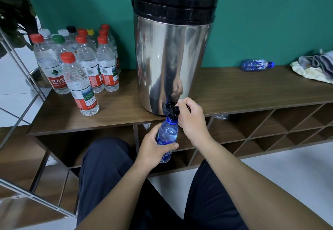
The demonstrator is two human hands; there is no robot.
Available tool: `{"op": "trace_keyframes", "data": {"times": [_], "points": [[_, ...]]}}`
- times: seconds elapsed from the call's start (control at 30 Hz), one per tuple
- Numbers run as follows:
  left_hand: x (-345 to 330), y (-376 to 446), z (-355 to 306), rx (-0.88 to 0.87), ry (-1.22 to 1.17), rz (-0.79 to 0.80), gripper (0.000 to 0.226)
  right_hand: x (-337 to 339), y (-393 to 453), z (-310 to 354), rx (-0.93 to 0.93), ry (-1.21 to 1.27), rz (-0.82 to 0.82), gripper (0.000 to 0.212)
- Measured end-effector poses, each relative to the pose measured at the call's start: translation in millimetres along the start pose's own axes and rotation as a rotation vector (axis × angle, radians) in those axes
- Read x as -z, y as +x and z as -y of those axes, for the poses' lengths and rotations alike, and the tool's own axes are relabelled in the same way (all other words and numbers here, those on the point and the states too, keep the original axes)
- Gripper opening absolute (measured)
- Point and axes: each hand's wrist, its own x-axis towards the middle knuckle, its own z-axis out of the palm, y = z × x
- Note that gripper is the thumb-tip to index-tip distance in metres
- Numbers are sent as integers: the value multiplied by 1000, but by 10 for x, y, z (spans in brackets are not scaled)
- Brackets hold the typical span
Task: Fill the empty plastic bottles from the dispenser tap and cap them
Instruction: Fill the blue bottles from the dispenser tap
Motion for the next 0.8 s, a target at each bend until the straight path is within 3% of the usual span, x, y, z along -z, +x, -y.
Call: {"op": "trace_keyframes", "data": {"times": [0.8], "points": [[-15,-46,-90,0,-16,-7,76,6,-27,51,0,-33,8,36]]}}
